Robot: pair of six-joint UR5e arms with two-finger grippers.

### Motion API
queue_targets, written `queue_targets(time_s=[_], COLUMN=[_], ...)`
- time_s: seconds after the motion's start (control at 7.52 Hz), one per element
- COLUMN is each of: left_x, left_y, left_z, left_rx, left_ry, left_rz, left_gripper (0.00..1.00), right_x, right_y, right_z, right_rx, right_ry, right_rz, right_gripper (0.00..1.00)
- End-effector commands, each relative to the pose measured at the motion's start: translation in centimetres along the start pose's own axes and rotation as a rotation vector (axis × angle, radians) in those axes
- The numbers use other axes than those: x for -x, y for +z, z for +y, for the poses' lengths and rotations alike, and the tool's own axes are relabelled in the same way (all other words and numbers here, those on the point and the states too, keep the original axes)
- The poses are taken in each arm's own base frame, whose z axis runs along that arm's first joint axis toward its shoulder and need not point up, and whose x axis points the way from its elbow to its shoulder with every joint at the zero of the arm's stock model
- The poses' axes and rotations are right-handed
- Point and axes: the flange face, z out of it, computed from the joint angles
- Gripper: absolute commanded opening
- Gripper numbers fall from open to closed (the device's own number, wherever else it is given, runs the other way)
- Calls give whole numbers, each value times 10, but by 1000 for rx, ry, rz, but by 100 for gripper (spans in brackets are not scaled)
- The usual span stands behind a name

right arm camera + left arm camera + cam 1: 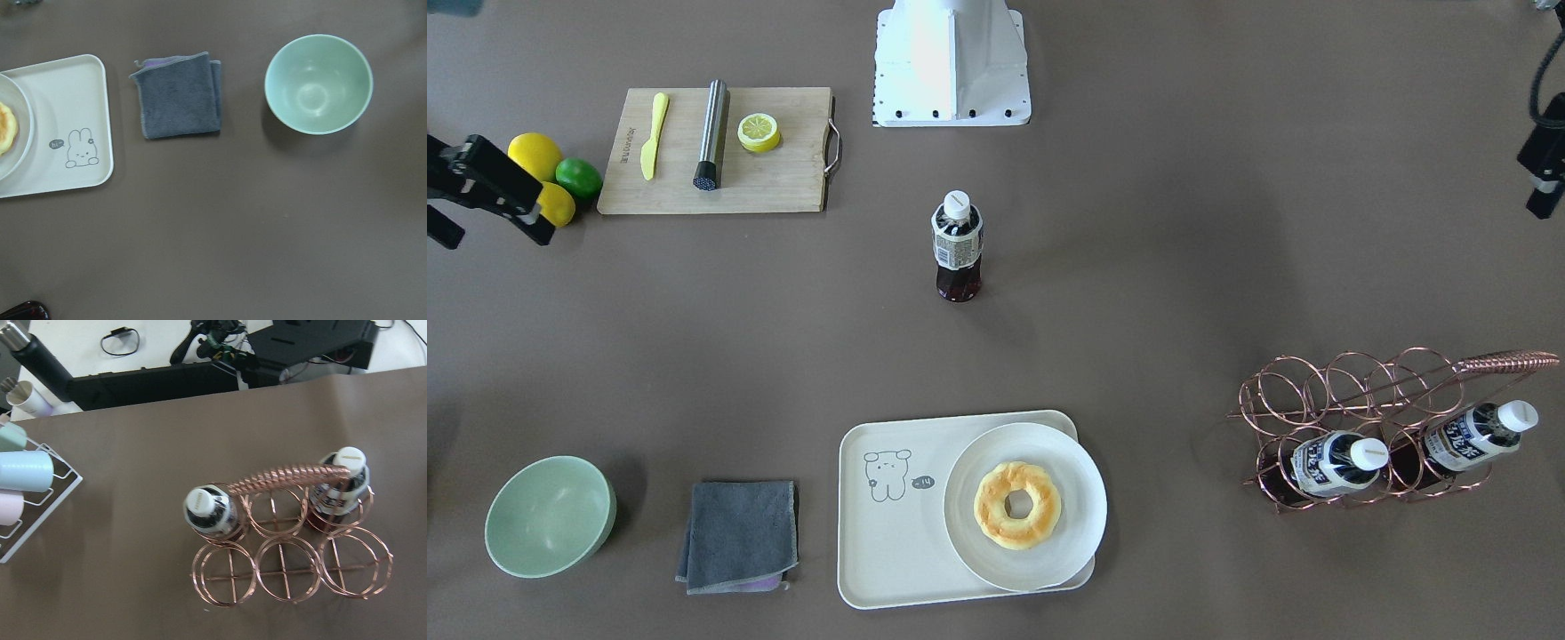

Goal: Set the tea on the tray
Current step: 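Move the right gripper over the standing tea bottle and lower it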

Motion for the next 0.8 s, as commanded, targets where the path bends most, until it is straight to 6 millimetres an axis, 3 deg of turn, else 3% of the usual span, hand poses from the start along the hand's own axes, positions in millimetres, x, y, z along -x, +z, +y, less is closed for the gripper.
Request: queue_targets(time_s=[0.0,0.13,0.4,0.53,0.67], left_x=[41,68,94,118,156], left_y=[13,21,23,30,39], left_z=[4,11,14,22,20], left_rx=[-67,-79,-74,-47,-25], left_ry=[-10,-35,-58,-45,-59], left_rz=[6,-3,-15,-22,-53], left_gripper=[98,98,98,98,98], right_x=[108,139,209,236,245], right_y=[29,32,14,14,17], right_z=[44,60,87,105,112], right_rx=[-12,11,35,20,21], right_ry=[20,-15,21,42,29], right_rz=[-19,-39,-27,-21,-21], right_gripper=[100,100,100,100,100])
